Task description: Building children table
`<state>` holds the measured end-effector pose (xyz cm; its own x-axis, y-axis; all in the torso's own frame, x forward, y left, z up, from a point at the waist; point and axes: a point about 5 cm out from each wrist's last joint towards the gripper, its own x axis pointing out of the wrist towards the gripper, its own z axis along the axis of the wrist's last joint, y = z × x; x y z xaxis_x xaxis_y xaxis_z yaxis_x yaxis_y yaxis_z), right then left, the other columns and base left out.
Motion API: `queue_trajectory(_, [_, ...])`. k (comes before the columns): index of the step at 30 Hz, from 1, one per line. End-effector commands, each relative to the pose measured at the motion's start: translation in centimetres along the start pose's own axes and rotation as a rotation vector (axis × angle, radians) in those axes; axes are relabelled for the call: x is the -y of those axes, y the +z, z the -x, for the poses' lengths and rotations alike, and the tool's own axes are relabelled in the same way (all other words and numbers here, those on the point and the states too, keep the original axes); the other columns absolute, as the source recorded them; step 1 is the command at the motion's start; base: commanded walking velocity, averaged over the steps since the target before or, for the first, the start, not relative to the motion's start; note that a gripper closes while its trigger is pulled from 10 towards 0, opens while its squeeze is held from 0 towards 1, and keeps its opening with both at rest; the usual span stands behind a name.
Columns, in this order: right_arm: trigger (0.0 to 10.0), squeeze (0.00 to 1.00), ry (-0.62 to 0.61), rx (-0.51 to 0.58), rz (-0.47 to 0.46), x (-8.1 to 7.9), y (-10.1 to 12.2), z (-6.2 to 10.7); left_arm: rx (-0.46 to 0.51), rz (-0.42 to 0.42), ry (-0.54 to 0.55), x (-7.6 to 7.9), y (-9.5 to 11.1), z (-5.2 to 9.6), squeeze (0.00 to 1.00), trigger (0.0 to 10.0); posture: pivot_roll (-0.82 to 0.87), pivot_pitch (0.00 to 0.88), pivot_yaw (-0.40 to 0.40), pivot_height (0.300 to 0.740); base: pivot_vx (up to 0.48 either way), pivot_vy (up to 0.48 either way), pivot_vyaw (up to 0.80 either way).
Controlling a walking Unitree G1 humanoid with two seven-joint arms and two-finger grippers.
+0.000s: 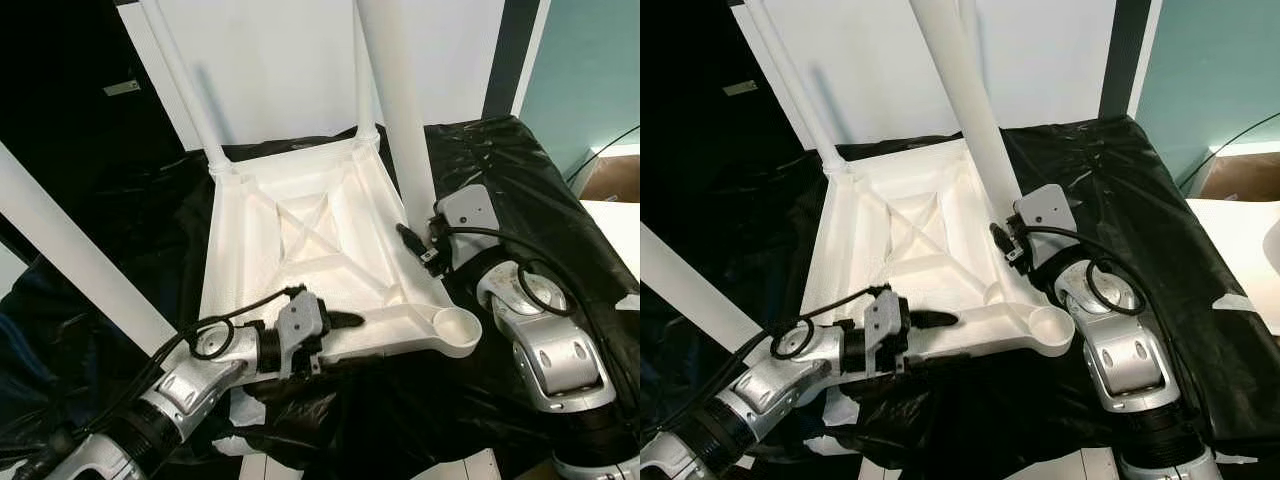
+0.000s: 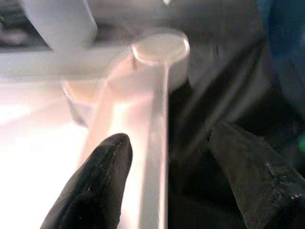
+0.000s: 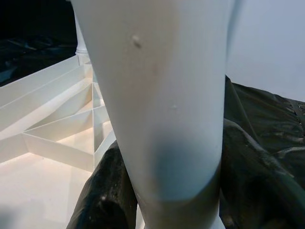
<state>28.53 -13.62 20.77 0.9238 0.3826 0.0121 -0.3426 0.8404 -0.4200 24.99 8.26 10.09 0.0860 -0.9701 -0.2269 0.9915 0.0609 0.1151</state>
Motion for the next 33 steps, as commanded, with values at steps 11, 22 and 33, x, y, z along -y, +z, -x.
queue_trajectory(11, [10.0,0.0,0.008,0.034,0.004,-0.6,0.6,-0.3,-0.318,0.021,0.184,-1.7,-4.4,0.5,0.0,0.0,-0.18,0.0,0.141,0.74,0.0,0.0,0.0])
queue_trajectory(22, [10.0,0.0,0.013,0.034,-0.005,-1.2,0.5,-0.2,-0.254,0.04,0.326,-4.6,-3.0,-0.1,0.0,6.5,-0.18,0.0,0.148,0.74,0.0,0.0,0.0])
queue_trajectory(33, [10.0,0.0,0.024,-0.003,-0.032,-1.7,-0.3,0.7,-0.268,0.037,0.358,-6.9,-2.3,1.7,0.0,10.0,-0.19,0.0,0.158,0.74,0.0,0.0,0.0])
